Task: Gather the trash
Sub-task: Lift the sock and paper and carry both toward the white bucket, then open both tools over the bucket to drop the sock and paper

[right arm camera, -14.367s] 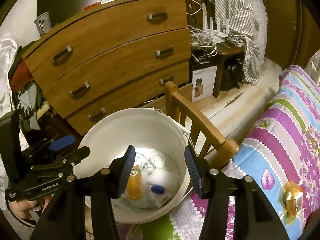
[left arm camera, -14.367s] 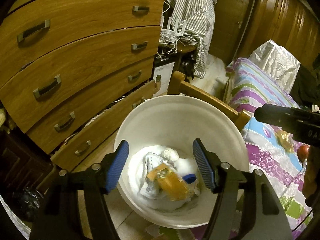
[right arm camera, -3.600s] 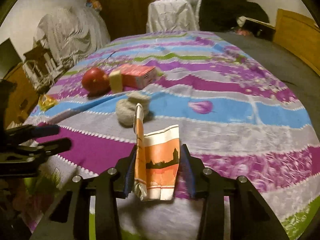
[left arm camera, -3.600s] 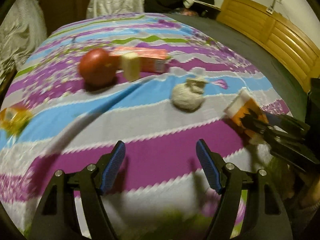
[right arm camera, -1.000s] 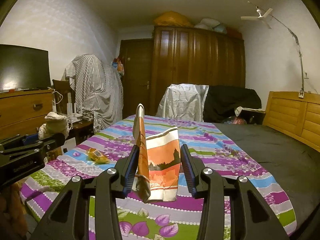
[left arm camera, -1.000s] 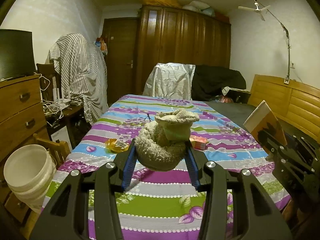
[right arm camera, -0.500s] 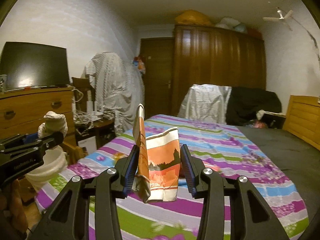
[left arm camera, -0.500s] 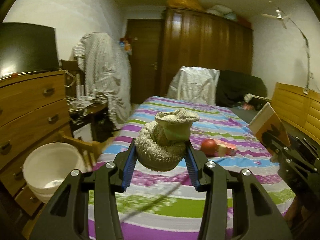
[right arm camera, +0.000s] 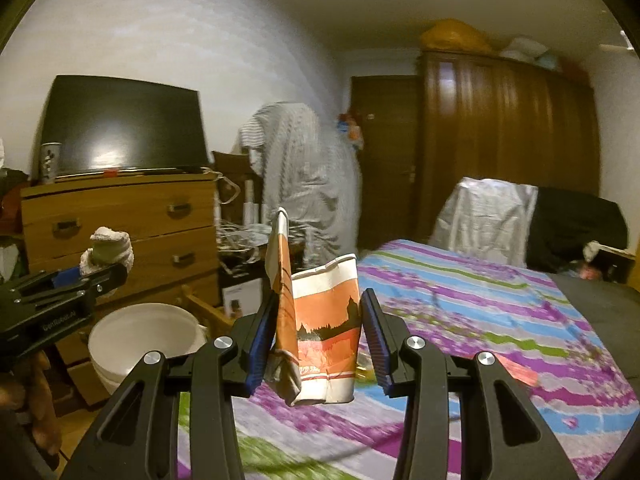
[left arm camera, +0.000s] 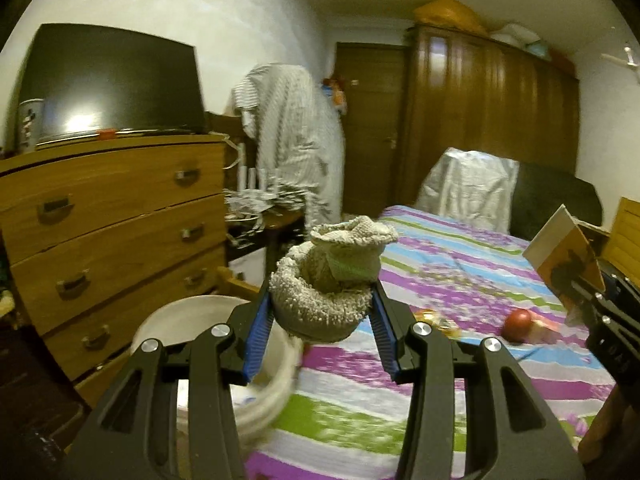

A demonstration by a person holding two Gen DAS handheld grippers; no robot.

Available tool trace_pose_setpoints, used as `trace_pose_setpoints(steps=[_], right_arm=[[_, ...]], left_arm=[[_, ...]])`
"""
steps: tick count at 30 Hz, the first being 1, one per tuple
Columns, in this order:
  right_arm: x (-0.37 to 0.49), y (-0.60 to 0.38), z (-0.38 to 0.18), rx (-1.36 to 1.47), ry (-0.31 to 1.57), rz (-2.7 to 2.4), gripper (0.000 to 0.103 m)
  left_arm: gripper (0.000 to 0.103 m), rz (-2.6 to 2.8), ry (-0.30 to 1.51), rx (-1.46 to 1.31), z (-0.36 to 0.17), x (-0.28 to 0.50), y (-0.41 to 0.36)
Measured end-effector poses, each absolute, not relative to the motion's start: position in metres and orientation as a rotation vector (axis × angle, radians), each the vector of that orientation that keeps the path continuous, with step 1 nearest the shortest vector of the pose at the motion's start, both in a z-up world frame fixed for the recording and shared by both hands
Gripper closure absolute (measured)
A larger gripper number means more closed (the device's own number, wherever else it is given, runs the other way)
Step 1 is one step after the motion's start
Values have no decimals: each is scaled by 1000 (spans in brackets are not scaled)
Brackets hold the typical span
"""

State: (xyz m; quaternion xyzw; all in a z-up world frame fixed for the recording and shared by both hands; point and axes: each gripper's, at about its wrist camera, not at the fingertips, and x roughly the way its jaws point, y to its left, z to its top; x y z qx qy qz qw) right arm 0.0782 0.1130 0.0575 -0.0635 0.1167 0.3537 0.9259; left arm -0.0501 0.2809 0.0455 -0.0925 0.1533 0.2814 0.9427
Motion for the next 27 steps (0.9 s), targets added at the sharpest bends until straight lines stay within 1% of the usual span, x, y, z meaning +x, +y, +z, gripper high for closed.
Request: trace_pose_setpoints(steps=[8,15,21,27], right_arm=[[85,222,68,-171,294,880,59],[101,335,65,-232,413,1004,59],[119,417,42,-324,565,1078,59],[139,470,10,-414,718,1129,59]], left_arm=[[59,679,361,-224,38,-63,338],[59,736,437,-253,26,-70,386],[59,755,507,-288,13,-66,422],[59,743,608,-335,-10,-52,453]])
